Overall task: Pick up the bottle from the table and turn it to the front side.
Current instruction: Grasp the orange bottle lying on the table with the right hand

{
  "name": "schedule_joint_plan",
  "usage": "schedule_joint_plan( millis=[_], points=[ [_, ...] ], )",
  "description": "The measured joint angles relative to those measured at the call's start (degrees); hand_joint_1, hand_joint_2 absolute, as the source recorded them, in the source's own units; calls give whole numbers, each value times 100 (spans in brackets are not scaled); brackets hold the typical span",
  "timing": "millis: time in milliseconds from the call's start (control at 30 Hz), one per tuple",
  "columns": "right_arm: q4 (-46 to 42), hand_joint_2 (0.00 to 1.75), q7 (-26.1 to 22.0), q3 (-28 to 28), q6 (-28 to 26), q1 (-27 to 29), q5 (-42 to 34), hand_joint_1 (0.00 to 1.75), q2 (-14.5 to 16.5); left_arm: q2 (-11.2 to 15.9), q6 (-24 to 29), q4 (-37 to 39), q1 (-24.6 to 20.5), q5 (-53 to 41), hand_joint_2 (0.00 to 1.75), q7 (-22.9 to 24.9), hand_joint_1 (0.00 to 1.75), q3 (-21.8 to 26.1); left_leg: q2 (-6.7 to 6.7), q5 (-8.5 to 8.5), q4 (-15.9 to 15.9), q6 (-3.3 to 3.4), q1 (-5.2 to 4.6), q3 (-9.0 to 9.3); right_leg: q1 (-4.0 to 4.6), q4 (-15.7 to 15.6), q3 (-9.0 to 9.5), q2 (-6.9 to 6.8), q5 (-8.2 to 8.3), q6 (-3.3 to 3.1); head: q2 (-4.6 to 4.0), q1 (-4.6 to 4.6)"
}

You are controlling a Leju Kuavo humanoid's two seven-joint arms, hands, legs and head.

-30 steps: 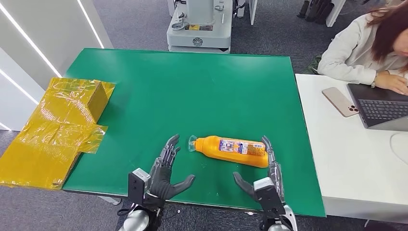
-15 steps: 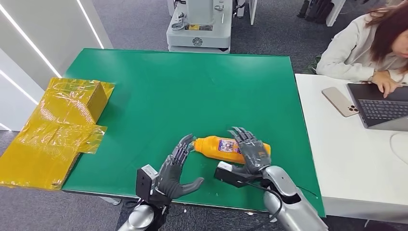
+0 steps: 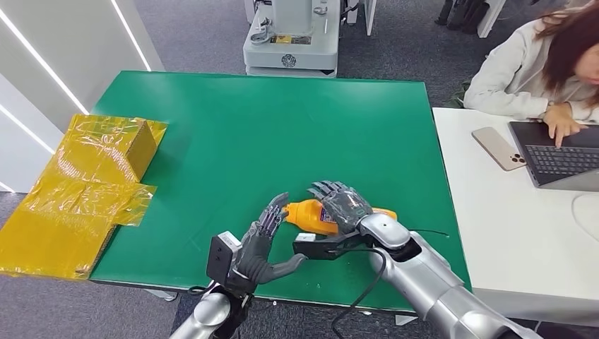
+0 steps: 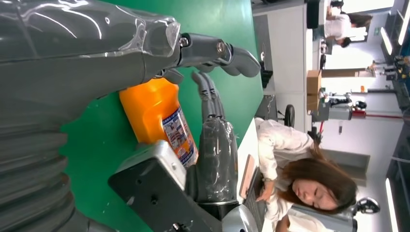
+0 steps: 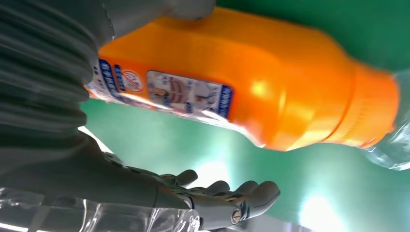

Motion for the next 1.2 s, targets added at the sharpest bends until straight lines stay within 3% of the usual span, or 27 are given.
schedule_joint_plan(
  millis=[200, 533, 767, 1000, 1200],
  points=[
    [453, 175, -56, 511, 646, -678, -423, 0, 215, -4, 127, 25, 7, 50, 175, 17, 0, 7, -7, 1, 0, -1, 1, 2, 0, 0, 1, -6, 0, 0, -1, -1],
    [546, 175, 260, 807, 645, -779, -1214, 0, 2, 5, 46, 24, 147, -74, 175, 22, 0, 167, -8, 0, 1, 0, 0, 0, 0, -6, 1, -5, -1, 1, -1, -1],
    [386, 175, 384, 838, 469, -391, -1462, 0, -482, 9, 40, 18, 245, -139, 175, 18, 0, 287, -13, -2, 3, 1, 0, 0, 0, -8, 4, -13, -1, 1, -1, 0],
    [-109, 175, 513, 723, 625, -39, -1812, 0, -945, 2, -16, -23, 291, -243, 175, 125, 0, 344, -9, -4, 3, 2, 1, 18, 0, -9, 18, -8, -3, 3, 0, -2],
    [-857, 175, 949, 408, 621, 518, -1687, 0, -1386, 1, -60, -85, 337, -296, 175, 229, 0, 348, -12, -14, 2, 5, 1, 48, 3, -17, 56, -13, -11, 11, 0, -1]
  ],
)
